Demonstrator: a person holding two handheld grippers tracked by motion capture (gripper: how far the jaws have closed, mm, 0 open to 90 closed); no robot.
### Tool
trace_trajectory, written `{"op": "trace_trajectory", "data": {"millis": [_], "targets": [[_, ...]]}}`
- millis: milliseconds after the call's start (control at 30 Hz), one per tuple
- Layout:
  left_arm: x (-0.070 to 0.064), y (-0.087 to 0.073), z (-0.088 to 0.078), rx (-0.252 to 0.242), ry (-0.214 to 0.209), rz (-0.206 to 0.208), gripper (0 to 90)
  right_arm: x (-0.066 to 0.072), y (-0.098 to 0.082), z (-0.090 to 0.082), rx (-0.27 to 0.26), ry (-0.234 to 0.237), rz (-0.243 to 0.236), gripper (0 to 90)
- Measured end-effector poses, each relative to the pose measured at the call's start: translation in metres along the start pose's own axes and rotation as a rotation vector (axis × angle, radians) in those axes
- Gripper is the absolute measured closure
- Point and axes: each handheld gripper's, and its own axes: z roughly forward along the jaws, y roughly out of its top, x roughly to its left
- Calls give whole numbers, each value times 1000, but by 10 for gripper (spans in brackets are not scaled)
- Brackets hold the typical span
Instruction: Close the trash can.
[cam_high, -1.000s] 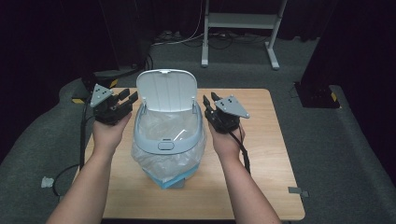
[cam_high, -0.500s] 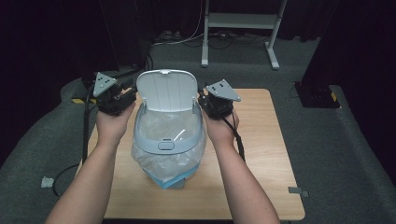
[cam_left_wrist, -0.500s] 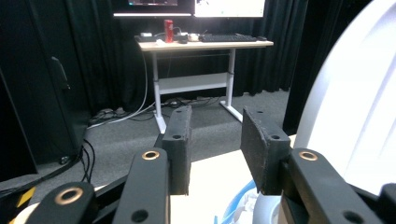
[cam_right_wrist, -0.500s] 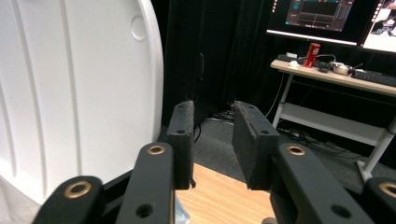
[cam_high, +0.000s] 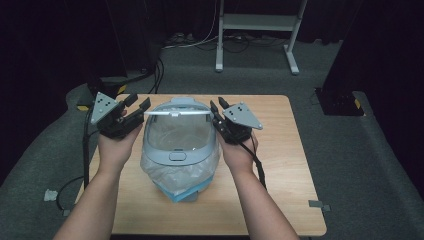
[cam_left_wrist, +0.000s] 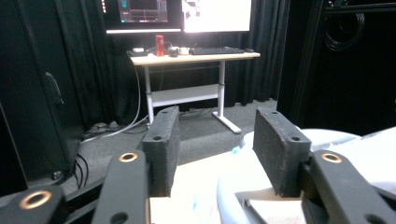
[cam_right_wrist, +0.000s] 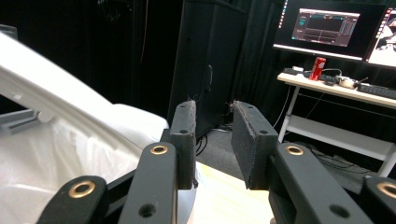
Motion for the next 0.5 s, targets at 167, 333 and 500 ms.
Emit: {"op": "trace_trajectory", "data": {"millis": [167, 333, 500], "targets": [[-5, -10, -9, 4, -3, 9, 476, 5, -5, -11, -6, 3, -21, 696], [-8, -22, -16, 13, -33, 0, 420, 16, -8, -25, -24, 24, -51, 678], [-13, -31, -22, 19, -51, 4, 365, 26, -16, -37, -12, 65, -52, 657]]}}
